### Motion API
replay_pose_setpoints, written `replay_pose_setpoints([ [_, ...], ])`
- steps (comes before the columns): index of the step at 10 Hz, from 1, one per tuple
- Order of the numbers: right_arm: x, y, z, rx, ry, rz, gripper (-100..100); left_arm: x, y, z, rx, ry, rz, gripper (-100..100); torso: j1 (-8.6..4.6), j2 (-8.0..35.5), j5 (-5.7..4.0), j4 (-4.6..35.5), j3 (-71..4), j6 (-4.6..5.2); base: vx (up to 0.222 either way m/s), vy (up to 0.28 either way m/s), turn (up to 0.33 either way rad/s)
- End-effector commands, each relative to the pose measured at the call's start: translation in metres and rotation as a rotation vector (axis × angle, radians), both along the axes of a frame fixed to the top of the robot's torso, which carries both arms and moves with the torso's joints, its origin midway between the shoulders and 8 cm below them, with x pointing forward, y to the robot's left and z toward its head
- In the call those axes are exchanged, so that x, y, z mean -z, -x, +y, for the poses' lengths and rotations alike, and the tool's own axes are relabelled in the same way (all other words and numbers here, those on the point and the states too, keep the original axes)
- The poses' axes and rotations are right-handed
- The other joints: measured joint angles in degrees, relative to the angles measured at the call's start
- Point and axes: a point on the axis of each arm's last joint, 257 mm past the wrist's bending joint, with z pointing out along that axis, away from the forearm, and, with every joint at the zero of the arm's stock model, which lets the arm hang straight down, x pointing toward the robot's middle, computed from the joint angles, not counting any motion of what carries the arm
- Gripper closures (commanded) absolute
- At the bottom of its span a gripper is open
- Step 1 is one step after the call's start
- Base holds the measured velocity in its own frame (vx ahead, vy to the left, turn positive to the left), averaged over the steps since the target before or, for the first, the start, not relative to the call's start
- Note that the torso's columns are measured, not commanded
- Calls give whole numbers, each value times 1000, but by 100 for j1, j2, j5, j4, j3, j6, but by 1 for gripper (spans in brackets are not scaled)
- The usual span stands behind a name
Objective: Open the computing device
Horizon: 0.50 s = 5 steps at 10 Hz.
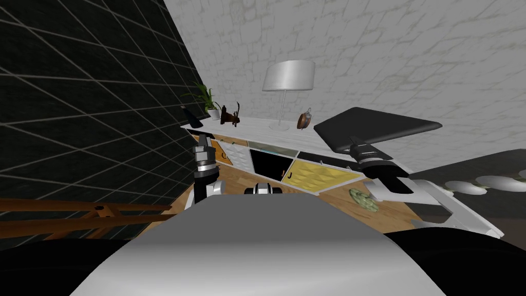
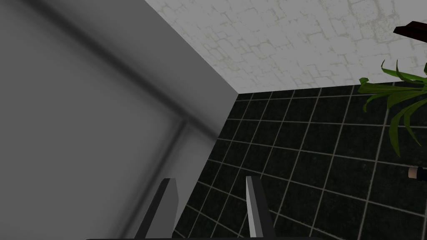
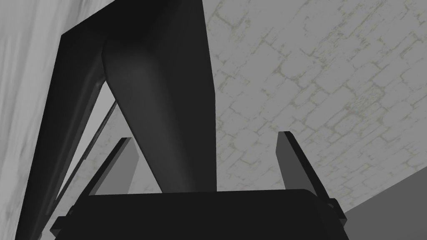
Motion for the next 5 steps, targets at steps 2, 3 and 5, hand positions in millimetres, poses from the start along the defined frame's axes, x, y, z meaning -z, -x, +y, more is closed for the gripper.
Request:
replay_pose_setpoints([
  [2,-22,0,12,-15,6,3,-100,0,0,0,0,0,0,0,4,2,8,5,-1,0,22,3,-31],
  [3,-17,1,8,-12,4,5,-100,0,0,0,0,0,0,0,7,3,11,6,-1,-1,9,-1,-5],
  [5,-16,1,8,-10,1,7,0,0,0,0,0,0,0,0,1,5,7,5,1,1,0,0,0],
])
